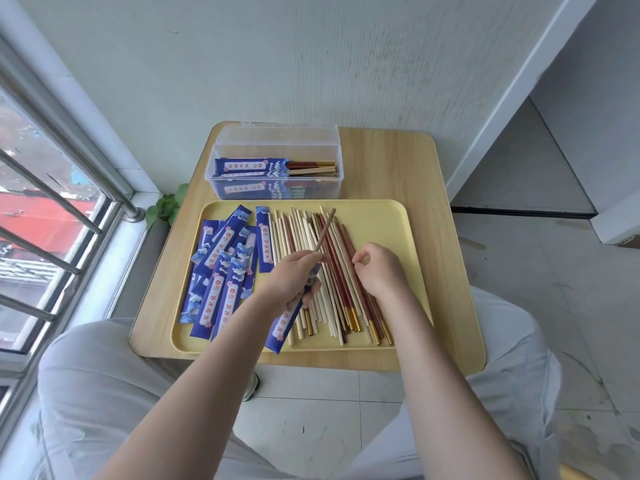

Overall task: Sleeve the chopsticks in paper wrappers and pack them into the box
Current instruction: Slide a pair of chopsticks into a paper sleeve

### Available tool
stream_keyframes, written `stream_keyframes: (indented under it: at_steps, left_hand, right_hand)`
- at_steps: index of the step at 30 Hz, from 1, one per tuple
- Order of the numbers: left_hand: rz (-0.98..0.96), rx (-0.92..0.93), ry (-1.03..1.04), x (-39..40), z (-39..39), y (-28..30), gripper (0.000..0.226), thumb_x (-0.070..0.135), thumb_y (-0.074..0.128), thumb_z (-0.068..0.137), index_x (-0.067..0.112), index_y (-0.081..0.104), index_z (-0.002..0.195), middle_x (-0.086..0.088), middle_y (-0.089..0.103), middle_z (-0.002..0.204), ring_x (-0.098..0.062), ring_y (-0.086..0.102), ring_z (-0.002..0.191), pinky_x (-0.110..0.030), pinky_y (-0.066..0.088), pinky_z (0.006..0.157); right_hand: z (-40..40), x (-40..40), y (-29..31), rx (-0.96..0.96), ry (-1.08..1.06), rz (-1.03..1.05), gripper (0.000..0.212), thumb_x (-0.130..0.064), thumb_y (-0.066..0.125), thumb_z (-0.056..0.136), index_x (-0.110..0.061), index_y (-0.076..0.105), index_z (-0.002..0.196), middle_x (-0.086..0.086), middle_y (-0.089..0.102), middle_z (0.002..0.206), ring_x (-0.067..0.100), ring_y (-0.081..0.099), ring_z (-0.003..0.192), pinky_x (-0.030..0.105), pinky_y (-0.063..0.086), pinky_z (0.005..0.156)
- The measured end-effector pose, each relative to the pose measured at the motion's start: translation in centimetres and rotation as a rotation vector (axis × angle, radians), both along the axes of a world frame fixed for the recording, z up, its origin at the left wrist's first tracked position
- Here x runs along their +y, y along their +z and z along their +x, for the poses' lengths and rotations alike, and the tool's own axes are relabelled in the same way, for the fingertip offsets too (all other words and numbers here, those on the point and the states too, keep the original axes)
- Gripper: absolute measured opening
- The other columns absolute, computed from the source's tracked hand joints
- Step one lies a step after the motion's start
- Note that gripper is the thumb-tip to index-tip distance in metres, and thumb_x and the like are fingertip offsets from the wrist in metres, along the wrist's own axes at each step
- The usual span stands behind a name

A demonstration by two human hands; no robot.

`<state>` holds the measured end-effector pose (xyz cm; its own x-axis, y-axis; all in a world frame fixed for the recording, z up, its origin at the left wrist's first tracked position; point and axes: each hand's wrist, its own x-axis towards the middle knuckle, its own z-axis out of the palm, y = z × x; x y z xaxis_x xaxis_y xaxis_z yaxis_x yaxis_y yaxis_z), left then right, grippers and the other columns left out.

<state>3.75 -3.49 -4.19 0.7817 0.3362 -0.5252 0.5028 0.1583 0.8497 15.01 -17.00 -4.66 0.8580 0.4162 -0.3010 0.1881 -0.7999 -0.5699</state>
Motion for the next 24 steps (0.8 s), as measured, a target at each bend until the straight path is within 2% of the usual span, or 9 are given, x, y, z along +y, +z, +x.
stream_keyframes:
  at_steps: [3,7,9,11,13,17,24]
  left_hand:
    - [-0.016,0.062,-0.08,-0.5,0.3,-0.3,0.027,0.031,0.042,0.107,0.018,0.063,0.117,-0.006,0.057,0.058,-0.018,0.045,0.044,-0.029,0.043,0.045]
    - [0.009,0.063,-0.008,-0.6,0.4,-0.8,0.027,0.027,0.04,0.107,0.014,0.062,0.118,-0.007,0.054,0.057,-0.018,0.045,0.041,-0.028,0.043,0.042]
    - [0.028,0.061,0.008,-0.6,0.5,-1.0,0.027,0.026,0.04,0.107,0.014,0.062,0.117,-0.009,0.053,0.059,-0.019,0.044,0.041,-0.028,0.043,0.042]
    - [0.042,0.061,0.007,-0.7,0.6,-1.0,0.027,0.026,0.04,0.107,0.015,0.062,0.116,-0.01,0.053,0.06,-0.019,0.044,0.041,-0.028,0.043,0.042]
    - [0.036,0.057,0.006,-0.7,0.5,-1.1,0.026,0.026,0.04,0.107,0.015,0.062,0.115,-0.01,0.053,0.059,-0.019,0.044,0.041,-0.028,0.043,0.041]
    - [0.014,0.033,-0.005,-0.5,0.3,-1.2,0.028,0.027,0.039,0.107,0.013,0.062,0.117,-0.009,0.052,0.059,-0.019,0.044,0.041,-0.029,0.043,0.042]
    - [-0.004,0.009,0.008,-0.5,0.1,-1.3,0.033,0.024,0.033,0.107,0.009,0.06,0.119,-0.009,0.051,0.059,-0.02,0.043,0.042,-0.029,0.04,0.04]
  right_hand:
    - [-0.3,-0.1,-0.1,-0.028,0.031,-0.008,0.011,-0.012,0.054,0.097,-0.019,0.062,0.096,0.001,0.061,0.103,0.019,0.057,0.083,0.026,0.041,0.062]
    - [-0.2,-0.3,0.1,-0.091,0.054,-0.086,0.002,-0.016,0.061,0.095,-0.016,0.06,0.097,0.004,0.058,0.109,0.02,0.056,0.083,0.028,0.041,0.068]
    - [-0.2,-0.2,0.6,-0.079,0.088,-0.168,0.013,-0.019,0.063,0.094,-0.013,0.06,0.105,0.007,0.055,0.115,0.02,0.055,0.08,0.028,0.041,0.064]
    - [-0.3,0.1,1.0,-0.06,0.109,-0.267,0.028,-0.026,0.067,0.094,-0.008,0.061,0.115,0.01,0.053,0.12,0.021,0.056,0.076,0.027,0.037,0.054]
    - [-0.5,0.3,1.3,-0.045,0.12,-0.316,0.032,-0.027,0.066,0.095,-0.005,0.062,0.118,0.01,0.057,0.114,0.023,0.058,0.077,0.026,0.036,0.05]
    - [-0.5,0.5,1.5,-0.049,0.109,-0.325,0.019,-0.012,0.059,0.098,-0.002,0.063,0.114,0.008,0.058,0.097,0.025,0.056,0.081,0.031,0.045,0.066]
    - [-0.9,0.5,1.9,-0.088,0.146,-0.341,0.014,-0.018,0.064,0.096,-0.007,0.063,0.104,0.001,0.048,0.076,0.023,0.057,0.076,0.03,0.044,0.061]
